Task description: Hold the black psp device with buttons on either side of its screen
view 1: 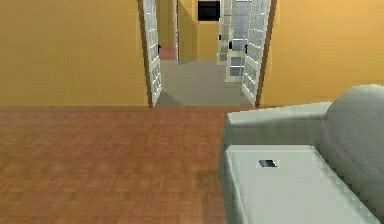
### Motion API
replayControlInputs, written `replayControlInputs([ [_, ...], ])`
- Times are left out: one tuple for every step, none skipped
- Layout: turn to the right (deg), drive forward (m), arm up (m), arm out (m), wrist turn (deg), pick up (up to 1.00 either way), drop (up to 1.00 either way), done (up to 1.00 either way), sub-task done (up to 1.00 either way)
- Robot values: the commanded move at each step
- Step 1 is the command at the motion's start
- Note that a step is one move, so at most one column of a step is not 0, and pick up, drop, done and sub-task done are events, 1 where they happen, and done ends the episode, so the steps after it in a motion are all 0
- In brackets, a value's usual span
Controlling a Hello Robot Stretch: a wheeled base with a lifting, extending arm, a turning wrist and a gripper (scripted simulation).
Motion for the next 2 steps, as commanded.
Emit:
replayControlInputs([
  [0.0,0.0,0.1,0.0,0.0,0.0,0.0,0.0,0.0],
  [0.0,0.0,0.0,0.0,0.0,0.0,0.0,1.0,0.0],
])
